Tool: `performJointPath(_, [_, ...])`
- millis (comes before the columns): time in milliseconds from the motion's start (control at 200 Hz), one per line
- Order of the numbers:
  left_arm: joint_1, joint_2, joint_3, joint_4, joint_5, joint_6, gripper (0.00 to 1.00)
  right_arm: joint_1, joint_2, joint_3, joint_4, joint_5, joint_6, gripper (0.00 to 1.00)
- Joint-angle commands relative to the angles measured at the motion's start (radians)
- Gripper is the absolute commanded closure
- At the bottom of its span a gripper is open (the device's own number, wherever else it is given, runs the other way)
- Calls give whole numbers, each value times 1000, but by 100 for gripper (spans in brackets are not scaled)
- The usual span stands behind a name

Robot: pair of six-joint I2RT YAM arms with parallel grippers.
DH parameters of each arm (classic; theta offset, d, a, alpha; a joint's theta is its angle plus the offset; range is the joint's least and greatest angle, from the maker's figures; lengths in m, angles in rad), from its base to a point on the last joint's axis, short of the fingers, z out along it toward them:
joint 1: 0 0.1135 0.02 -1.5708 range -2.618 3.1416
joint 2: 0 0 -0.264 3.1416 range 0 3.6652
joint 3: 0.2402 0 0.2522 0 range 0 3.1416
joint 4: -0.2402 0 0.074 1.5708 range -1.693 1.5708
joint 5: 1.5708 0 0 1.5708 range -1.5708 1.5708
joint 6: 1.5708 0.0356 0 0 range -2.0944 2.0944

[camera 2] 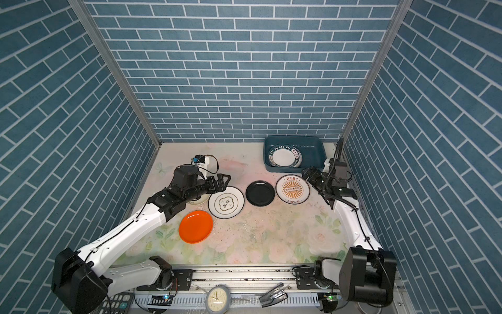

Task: Place the plates into the plastic bin on the countertop
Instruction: 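Open the right gripper and withdraw it from the bin, then move the right gripper down to the orange-sunburst plate's rim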

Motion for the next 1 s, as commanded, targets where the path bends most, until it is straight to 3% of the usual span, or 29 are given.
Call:
performJointPath(0, [18, -15, -29, 8, 2, 8, 0, 0, -69, -76, 21, -35, 49, 12])
performJointPath(300, [45, 13, -58, 82, 31, -11, 0, 0, -136, -230, 44, -59, 74, 12])
performJointPath(765, [67, 60, -66, 128, 105, -65, 0, 1, -98, -399, 247, -102, 177, 12])
performJointPath(990, [66, 67, -67, 138, 143, -95, 0, 0, -59, -443, 325, -107, 204, 17])
